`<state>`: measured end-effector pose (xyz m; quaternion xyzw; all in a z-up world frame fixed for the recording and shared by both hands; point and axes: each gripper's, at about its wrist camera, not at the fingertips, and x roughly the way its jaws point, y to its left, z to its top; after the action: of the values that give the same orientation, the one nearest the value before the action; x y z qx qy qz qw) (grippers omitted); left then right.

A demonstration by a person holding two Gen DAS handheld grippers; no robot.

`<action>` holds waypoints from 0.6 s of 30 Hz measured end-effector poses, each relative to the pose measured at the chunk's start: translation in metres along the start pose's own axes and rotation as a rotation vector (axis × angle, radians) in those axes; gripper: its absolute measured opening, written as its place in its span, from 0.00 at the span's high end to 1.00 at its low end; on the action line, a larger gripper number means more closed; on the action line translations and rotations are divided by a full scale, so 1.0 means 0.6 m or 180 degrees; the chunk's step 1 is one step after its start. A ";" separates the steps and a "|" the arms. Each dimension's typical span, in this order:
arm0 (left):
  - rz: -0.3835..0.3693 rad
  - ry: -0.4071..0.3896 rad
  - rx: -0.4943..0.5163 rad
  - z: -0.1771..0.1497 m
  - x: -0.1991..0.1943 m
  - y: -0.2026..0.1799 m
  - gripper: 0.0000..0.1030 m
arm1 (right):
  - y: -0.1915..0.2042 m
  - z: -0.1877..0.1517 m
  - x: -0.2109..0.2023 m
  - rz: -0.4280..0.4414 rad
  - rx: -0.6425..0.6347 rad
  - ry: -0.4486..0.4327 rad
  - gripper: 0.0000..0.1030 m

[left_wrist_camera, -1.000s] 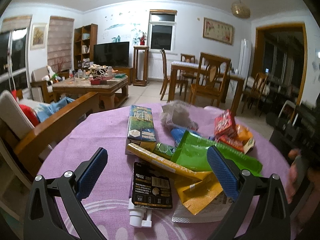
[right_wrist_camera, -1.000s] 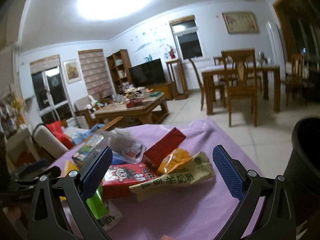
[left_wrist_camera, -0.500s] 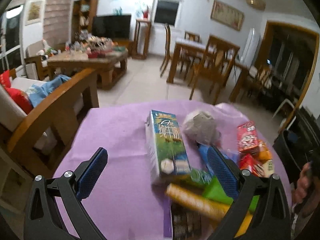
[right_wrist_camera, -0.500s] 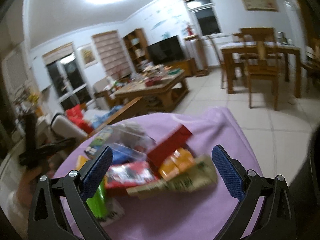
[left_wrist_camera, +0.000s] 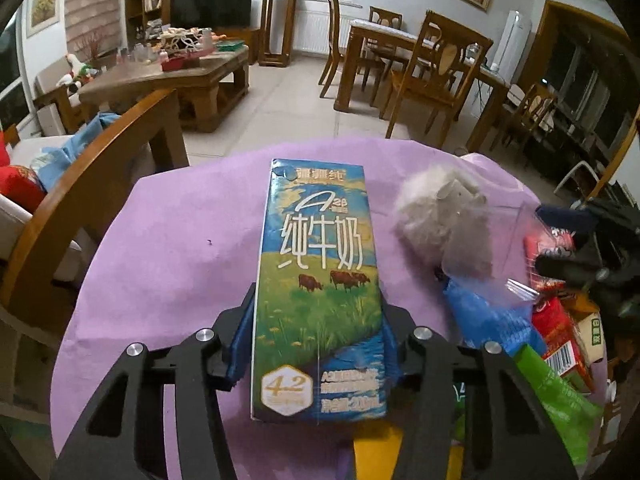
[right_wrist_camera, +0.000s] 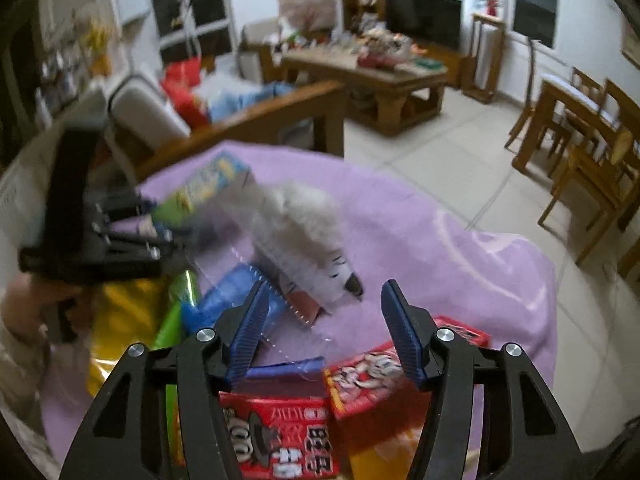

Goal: Collect trash
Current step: 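Grasp the blue-green milk carton with the left tool while the right tool grasps the clear plastic tray, then carry the carton and tray to the black bin while both tools open to drop them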

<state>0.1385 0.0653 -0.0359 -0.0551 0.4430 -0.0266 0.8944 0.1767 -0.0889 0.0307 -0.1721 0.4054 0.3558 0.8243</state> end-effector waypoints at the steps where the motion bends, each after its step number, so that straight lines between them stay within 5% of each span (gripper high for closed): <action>1: -0.0036 -0.0035 -0.0045 -0.002 -0.003 0.004 0.51 | 0.008 0.003 0.012 -0.0098 -0.0052 0.0058 0.64; 5: -0.0143 -0.0164 -0.0163 -0.014 -0.016 0.011 0.52 | 0.017 0.008 0.028 -0.0050 0.0079 -0.0001 0.89; 9: -0.0208 -0.0308 -0.0258 -0.016 -0.038 0.018 0.52 | 0.004 -0.002 0.003 0.0157 0.0283 -0.0211 0.95; 18: -0.0402 -0.0898 -0.0254 -0.039 -0.168 0.001 0.52 | -0.026 -0.067 -0.188 0.0612 0.0712 -0.1104 0.96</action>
<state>0.0588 0.0738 0.0293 -0.1215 0.3093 -0.0572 0.9414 0.1192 -0.1731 0.0950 0.0235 0.3091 0.4099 0.8578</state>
